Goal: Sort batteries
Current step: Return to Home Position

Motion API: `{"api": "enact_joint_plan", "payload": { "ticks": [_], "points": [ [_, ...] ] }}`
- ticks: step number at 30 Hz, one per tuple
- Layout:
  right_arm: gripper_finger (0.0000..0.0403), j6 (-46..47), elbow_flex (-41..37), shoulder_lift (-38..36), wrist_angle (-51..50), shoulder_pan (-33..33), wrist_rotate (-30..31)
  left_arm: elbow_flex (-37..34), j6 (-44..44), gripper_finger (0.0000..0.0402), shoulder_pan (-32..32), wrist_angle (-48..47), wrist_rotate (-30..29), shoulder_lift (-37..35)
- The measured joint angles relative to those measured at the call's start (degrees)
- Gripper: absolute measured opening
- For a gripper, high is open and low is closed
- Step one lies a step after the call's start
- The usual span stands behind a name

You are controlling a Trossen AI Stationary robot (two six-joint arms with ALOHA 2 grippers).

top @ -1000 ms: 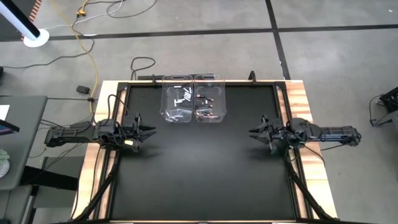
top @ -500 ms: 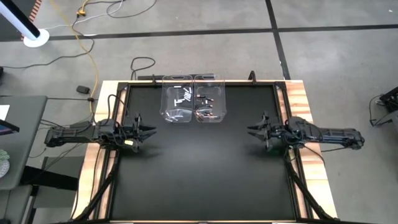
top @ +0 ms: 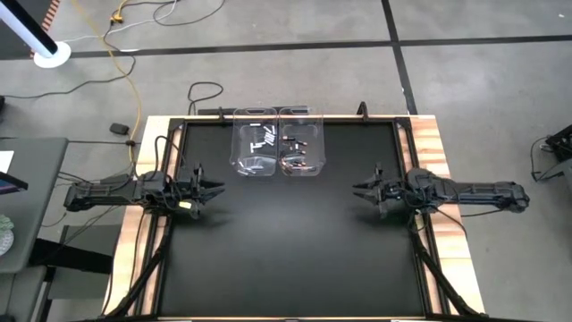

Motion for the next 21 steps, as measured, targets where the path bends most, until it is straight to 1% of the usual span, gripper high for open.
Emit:
{"api": "enact_joint_plan", "payload": {
  "ticks": [21],
  "points": [
    [0.0133,0.2,0.0,0.9,0.2,0.0,0.0,0.0,0.0,0.0102,0.0,0.0,0.0,0.0]
  ]
}}
